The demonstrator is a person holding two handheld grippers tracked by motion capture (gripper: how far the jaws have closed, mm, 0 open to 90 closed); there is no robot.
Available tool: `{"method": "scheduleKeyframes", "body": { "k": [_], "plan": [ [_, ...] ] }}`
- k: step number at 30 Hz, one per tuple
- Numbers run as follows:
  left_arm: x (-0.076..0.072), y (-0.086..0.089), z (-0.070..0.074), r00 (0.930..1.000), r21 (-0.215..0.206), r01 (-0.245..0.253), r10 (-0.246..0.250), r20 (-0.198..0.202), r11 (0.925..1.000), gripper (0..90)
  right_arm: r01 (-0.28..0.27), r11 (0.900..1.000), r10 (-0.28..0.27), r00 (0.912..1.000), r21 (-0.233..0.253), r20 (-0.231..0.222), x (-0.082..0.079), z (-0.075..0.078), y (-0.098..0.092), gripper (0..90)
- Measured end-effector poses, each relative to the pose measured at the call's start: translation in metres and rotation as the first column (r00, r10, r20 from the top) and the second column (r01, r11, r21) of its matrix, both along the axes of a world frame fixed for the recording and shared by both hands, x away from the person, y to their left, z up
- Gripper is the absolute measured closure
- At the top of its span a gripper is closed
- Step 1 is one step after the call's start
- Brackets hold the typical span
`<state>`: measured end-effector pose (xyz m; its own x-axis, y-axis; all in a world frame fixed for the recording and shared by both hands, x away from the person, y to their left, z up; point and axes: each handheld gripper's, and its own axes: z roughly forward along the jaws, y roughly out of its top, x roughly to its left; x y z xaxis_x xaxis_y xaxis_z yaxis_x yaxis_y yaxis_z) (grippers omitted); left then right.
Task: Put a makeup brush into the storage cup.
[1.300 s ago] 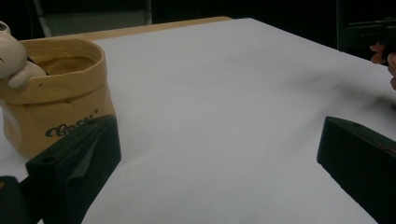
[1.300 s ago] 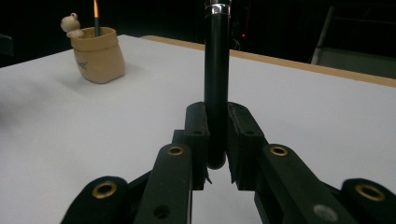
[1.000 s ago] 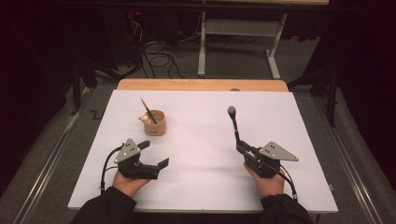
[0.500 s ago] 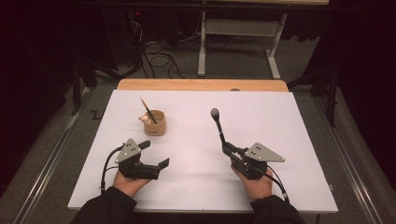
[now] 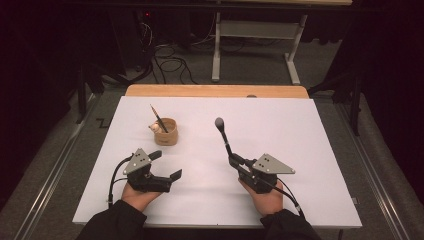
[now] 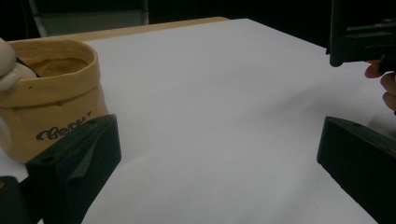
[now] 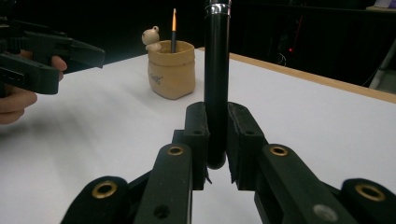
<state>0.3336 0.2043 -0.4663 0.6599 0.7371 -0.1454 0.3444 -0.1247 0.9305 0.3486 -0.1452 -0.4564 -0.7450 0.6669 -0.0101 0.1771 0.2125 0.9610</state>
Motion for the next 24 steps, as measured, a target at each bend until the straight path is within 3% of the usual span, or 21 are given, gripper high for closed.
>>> {"method": "scheduleKeyframes", "body": {
  "k": [8, 15, 24],
  "plan": [
    [0.002, -0.008, 0.015, 0.9998, -0.035, 0.011, -0.011, 0.013, 0.9993, 0.3, -0.009, 1.000, 0.009, 1.0000, -0.007, -0.002, -0.001, -0.001, 0.002, 81.0],
    [0.008, -0.023, 0.027, 0.9990, -0.014, 0.035, -0.035, 0.026, 0.9993, 0.3, -0.014, 1.000, 0.014, 0.9999, -0.008, 0.006, -0.003, 0.000, 0.002, 81.0],
    [0.018, -0.045, 0.046, 0.9960, -0.031, 0.067, -0.065, 0.062, 0.9973, 0.2, -0.005, 1.000, 0.005, 0.9999, -0.009, 0.011, -0.003, 0.000, 0.001, 81.0]
  ]
}}
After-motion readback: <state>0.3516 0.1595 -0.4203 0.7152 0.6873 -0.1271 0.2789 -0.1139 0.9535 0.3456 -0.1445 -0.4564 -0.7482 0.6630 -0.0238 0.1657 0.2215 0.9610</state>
